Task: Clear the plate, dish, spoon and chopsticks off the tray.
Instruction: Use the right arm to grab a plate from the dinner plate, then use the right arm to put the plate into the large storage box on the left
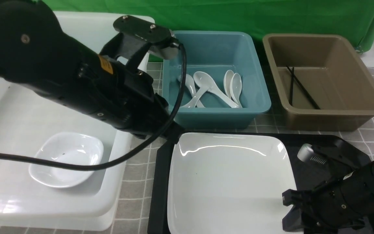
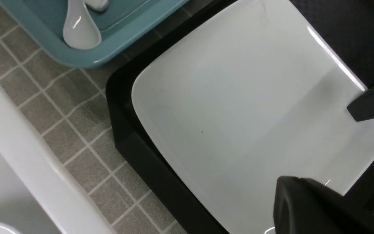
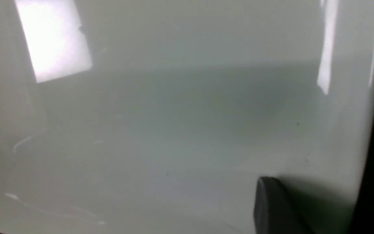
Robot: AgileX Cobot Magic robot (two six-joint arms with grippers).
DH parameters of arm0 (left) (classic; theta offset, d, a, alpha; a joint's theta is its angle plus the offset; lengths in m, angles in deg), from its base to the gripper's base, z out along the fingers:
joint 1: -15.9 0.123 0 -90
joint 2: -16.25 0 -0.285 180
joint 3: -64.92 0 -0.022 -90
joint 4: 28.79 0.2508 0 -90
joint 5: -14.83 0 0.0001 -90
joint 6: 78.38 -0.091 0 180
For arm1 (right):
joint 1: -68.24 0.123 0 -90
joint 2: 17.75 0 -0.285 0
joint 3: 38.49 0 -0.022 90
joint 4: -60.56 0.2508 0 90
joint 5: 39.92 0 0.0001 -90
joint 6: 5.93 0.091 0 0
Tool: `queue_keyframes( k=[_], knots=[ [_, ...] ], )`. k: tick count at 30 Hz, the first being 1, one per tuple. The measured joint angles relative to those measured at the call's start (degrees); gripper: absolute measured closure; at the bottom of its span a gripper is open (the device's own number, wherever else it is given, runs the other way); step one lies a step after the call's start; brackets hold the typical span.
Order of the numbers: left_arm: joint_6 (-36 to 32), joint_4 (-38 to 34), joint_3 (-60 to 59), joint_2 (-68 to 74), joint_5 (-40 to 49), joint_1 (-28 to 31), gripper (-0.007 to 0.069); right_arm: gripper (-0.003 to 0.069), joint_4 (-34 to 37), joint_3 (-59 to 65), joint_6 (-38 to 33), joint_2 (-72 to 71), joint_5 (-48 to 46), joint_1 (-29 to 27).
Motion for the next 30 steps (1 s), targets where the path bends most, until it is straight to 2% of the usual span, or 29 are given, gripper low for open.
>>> queue_keyframes(
  k=[2,5,8,10,16,22,26,29,30],
  knots=[
    [0.38,0.54,0.0,0.0,0.05,0.0,0.0625,0.0445,-0.4,0.13,-0.45,-1.25,-0.31,0.0],
    [1.92,3.12,0.0,0.0,0.21,0.0,0.0625,0.0484,-1.71,0.32,-1.17,-6.02,-1.49,0.0],
    [7.85,7.84,0.0,0.0,0.27,0.98,0.0624,0.058,-1.95,0.42,-1.7,-15.8,-2.19,0.0],
    [8.78,8.64,0.0,0.0,0.27,2.14,0.0624,0.0603,-1.89,0.42,-1.64,-20.63,-2.25,0.05],
    [10.35,6.95,0.0,0.0,0.27,8.65,0.0624,0.0607,-6.35,-1.36,-0.61,-30.3,-6.16,0.05],
    [5.08,-1.29,0.0,-2.22,0.22,19.78,0.0624,0.0607,-6.95,-13.06,0.34,-32.88,-6.91,0.05],
    [3.85,-3.2,0.0,-6.33,-0.44,25.96,0.0624,0.0607,-6.95,-19.5,1.57,-30.62,-4.35,0.05],
    [3.84,-3.78,0.0,-12.14,-0.79,34.59,0.0624,0.0607,-5.44,-29.4,2.21,-23.36,-0.11,1.86],
    [3.9,-3.78,0.0,-12.72,-0.71,35.04,0.0624,0.0607,-5.31,-29.92,2.27,-22.86,0.42,2.29]
  ],
)
